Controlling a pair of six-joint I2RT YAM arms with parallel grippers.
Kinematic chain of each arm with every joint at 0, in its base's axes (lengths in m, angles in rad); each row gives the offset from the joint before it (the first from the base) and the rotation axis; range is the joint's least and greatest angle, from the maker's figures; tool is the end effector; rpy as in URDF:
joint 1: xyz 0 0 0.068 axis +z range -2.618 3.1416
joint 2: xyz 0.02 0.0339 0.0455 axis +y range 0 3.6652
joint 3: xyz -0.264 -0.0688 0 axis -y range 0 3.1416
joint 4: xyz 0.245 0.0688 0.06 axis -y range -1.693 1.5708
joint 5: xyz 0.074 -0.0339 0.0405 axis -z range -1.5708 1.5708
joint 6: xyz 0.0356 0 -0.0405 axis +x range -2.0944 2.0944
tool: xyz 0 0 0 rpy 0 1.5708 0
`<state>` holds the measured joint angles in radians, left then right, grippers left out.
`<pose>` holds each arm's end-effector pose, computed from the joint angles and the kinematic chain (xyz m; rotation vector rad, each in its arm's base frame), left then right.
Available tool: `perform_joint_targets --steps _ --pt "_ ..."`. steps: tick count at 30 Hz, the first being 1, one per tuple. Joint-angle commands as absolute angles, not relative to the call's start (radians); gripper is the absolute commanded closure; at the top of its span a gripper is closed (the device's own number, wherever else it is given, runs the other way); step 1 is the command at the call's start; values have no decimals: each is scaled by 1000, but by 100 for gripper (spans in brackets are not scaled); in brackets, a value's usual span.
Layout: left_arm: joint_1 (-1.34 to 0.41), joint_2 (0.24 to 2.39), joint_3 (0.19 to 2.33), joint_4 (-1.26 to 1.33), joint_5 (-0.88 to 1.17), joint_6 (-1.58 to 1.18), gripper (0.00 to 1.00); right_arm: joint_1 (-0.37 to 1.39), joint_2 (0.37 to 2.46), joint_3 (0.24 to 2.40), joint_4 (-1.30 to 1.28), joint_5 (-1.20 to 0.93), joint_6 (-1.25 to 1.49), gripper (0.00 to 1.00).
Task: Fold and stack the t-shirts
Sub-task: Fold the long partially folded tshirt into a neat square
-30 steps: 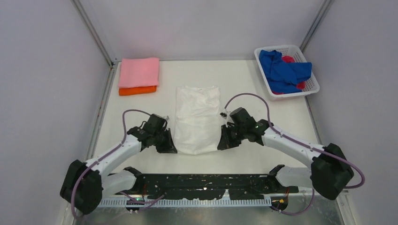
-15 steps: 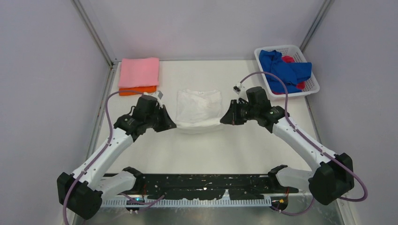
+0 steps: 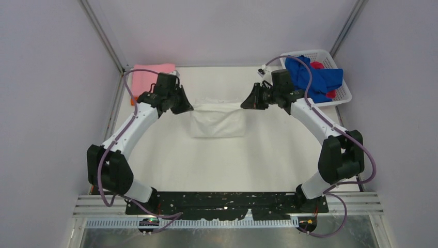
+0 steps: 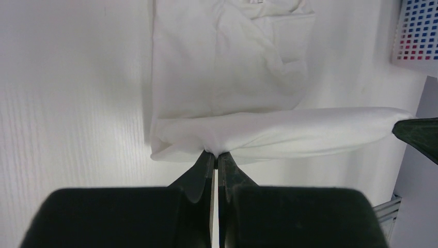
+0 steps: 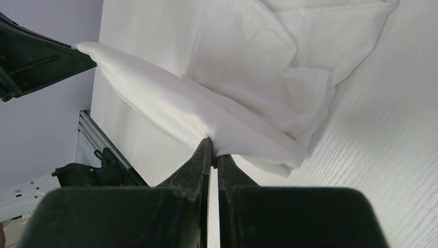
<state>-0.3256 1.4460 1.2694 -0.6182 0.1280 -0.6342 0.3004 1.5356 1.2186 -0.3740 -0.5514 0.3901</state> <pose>0.2974 -0.1052 0.3135 -0.3122 2.4237 -0.5999 0.3217 0.1192 0.2915 -0.2036 2.3200 0.9823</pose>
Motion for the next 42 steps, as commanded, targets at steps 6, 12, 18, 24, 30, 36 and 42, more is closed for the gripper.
perform_joint_targets --steps 6,12,18,24,30,36,42 --pt "-276 1675 1474 -611 66 -598 100 253 1745 1421 -339 -536 362 95" --pt "-257 1830 1612 -635 51 -594 100 234 1874 1509 -309 -504 365 95" --pt "-239 1981 1745 -662 61 -608 100 220 2030 1602 -288 -514 386 95" --pt "-224 2119 1844 -690 73 -618 100 211 2154 1687 -278 -498 412 95" --pt "-216 2216 1944 -695 135 -609 74 207 2227 1759 -276 -492 417 68" --pt "-217 2157 1962 -699 183 -598 1 207 2150 1748 -281 -488 425 3" --pt "-241 1983 1763 -638 271 -612 0 245 1939 1502 -179 -597 454 4"
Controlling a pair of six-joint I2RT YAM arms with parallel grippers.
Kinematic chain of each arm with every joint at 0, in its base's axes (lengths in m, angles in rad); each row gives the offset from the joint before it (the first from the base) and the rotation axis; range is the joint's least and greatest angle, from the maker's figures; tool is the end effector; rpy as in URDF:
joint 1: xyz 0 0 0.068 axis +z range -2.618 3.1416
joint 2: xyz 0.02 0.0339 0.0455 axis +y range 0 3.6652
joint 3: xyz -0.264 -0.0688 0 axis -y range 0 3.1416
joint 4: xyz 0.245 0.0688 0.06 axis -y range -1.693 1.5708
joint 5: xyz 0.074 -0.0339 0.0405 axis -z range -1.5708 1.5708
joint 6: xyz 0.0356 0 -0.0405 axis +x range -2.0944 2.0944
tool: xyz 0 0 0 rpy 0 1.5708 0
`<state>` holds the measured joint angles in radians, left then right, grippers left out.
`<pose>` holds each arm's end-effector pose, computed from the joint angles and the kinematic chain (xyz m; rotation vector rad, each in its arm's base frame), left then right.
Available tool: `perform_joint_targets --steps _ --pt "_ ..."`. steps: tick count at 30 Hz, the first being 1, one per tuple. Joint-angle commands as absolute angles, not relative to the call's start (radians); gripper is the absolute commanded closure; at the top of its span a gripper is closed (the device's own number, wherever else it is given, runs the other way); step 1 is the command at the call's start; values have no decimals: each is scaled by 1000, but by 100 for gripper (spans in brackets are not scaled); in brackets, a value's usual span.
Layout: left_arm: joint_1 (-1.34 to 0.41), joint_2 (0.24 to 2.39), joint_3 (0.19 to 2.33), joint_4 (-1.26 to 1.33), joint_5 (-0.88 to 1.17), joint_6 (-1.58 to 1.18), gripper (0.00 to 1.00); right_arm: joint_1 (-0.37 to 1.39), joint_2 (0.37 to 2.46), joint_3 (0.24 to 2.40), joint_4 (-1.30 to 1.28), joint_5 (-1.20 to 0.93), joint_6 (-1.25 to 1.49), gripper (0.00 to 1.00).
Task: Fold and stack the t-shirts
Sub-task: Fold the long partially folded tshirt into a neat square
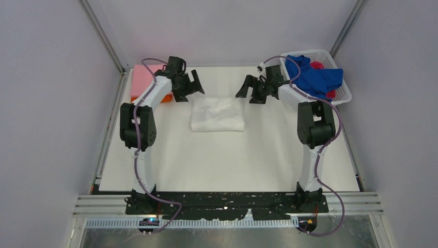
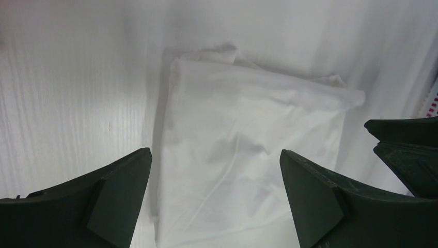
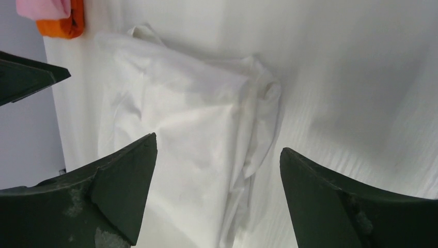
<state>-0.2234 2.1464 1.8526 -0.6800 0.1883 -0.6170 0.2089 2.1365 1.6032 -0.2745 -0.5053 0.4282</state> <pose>0.4635 -0.1121 0.2313 -0.4371 2.5813 -0.5541 0.4617 0.1155 0.1875 0.0157 2.4350 0.8982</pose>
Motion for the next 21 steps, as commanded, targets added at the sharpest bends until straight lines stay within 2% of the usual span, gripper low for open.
perform_joint_targets --steps 1,5,10,21 --pt "-248 1958 1727 -632 278 -617 0 263 1898 1447 -161 -639 475 4" --pt "-273 1856 1543 -516 361 -659 0 333 1826 1306 -31 -750 567 5" --pt "-302 1852 1387 -360 484 -713 0 385 1863 1234 108 -790 654 4" --pt "-307 1898 1159 -339 424 -681 0 347 1942 1031 30 -593 589 4"
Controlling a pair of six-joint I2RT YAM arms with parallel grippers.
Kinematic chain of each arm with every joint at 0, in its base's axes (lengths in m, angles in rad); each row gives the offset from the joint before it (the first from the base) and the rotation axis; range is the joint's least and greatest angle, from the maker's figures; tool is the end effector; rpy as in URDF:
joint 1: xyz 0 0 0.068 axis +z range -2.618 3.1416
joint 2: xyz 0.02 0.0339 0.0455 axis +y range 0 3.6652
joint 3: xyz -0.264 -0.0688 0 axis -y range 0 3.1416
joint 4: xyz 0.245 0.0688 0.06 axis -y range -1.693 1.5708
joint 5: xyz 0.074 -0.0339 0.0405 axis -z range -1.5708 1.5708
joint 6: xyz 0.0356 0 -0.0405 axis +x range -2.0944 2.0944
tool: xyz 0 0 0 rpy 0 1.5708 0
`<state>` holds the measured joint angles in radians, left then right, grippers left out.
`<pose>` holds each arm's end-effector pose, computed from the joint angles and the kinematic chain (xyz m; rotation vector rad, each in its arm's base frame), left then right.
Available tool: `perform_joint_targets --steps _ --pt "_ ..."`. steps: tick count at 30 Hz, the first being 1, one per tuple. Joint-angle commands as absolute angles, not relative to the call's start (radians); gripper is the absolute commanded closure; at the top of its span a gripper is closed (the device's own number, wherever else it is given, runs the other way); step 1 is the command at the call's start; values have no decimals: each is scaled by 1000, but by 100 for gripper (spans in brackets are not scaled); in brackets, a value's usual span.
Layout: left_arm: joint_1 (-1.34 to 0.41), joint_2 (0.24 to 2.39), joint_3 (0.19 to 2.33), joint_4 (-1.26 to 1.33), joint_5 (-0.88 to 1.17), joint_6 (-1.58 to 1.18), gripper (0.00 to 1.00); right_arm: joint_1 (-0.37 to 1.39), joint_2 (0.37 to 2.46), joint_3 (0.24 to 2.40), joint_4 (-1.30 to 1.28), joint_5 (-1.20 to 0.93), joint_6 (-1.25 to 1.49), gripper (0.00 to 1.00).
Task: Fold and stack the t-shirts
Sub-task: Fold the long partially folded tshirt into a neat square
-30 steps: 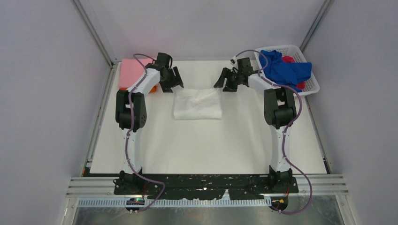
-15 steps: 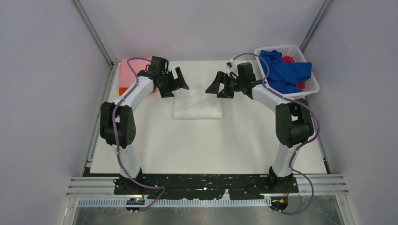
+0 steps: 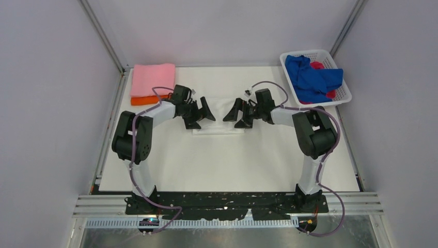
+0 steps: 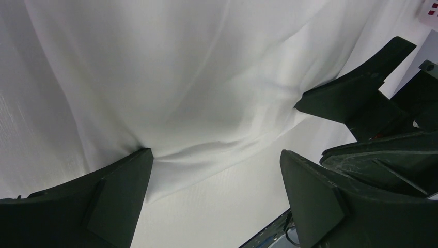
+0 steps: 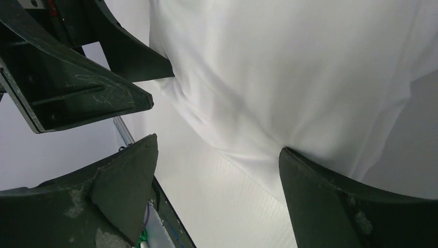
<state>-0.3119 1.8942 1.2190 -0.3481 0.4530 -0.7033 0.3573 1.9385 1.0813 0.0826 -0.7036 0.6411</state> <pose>0.3643 -0.1338 0.1670 -0.3580 2.7157 -0.9236 0.3600 0.1590 0.1432 -0.0281 2.4912 1.2892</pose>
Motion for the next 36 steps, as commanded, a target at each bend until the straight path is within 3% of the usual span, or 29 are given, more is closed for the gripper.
perform_joint_targets --steps 1,11,20,28,36 --pt "-307 1894 1142 -341 414 -676 0 347 1938 1005 23 -585 577 4" --pt "-313 1755 966 -333 373 -657 0 379 1825 806 6 -578 549 5" --pt "-400 1427 756 -433 333 -677 1 488 1513 643 -150 -599 521 5" --pt "-408 1394 960 -434 345 -654 0 470 1404 776 -75 -654 524 5" --pt "-380 1674 1220 -446 306 -616 0 366 1610 912 180 -639 644 5"
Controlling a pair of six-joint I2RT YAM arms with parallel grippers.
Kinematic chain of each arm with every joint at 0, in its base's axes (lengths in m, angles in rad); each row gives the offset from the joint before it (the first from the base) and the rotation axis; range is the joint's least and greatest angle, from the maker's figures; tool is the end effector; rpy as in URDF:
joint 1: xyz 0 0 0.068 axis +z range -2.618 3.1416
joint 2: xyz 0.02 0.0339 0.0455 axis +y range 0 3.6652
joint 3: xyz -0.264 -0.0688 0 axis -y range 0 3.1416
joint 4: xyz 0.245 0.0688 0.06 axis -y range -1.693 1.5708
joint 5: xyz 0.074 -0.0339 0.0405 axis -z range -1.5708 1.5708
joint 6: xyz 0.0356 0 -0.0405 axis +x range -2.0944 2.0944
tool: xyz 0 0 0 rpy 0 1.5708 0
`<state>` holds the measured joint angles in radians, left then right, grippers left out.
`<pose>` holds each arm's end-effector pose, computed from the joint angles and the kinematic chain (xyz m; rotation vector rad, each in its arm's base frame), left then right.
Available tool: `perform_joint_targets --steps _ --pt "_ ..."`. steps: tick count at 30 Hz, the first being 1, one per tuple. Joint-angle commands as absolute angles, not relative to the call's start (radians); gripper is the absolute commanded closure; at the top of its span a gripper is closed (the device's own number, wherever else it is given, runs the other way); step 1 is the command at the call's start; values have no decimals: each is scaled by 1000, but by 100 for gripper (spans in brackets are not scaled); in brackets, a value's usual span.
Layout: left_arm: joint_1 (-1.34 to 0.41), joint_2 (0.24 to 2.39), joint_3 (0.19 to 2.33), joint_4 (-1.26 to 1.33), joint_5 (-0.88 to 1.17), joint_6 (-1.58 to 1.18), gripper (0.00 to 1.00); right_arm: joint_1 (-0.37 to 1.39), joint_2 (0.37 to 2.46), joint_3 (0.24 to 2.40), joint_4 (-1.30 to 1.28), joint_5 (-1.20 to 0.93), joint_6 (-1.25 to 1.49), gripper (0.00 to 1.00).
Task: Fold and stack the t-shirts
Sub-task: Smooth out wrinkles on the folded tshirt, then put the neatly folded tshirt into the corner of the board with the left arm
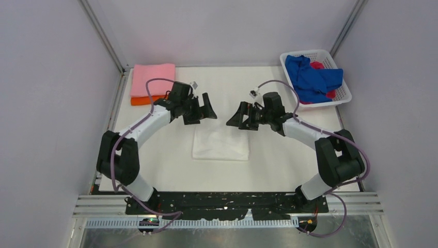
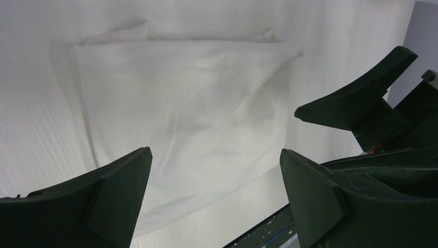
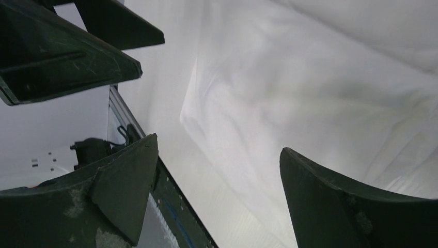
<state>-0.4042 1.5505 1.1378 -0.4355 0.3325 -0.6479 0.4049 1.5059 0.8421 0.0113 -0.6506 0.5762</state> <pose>0.3028 -0.1422 0.2534 -0.1492 2.5472 -0.8527 0.2802 0.1436 0.2111 -0.1878 2.3550 1.2360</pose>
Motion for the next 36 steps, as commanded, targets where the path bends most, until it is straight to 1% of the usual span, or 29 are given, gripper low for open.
perform_joint_targets --steps 1,4,10,13,16,22,26,27,28,32,36 --pt "-373 1707 1241 -443 311 -618 0 354 1664 946 191 -640 648 5" --pt "-360 1803 1278 -420 315 -627 0 324 1794 1032 195 -628 649 4" --pt "-331 1952 1339 -412 308 -662 0 283 1957 1123 139 -554 640 5" --pt "-323 1974 1344 -430 318 -663 0 279 1982 1135 100 -539 627 5" --pt "-322 1944 1320 -421 323 -660 0 280 1967 1139 84 -538 613 5" --pt "-324 1759 1268 -413 319 -637 0 278 1825 1160 16 -548 552 5" --pt "-324 1617 1199 -439 268 -617 0 278 1672 1105 6 -516 525 5" --pt "-324 1594 1187 -461 262 -604 0 278 1598 1067 6 -505 520 5" --pt "-324 1577 1180 -495 238 -593 0 277 1576 1046 7 -468 518 5" --pt "-324 1549 1133 -561 167 -576 0 250 1375 902 -54 -322 499 5" --pt "-325 1585 1106 -550 196 -568 0 194 1164 785 -124 -173 496 4"
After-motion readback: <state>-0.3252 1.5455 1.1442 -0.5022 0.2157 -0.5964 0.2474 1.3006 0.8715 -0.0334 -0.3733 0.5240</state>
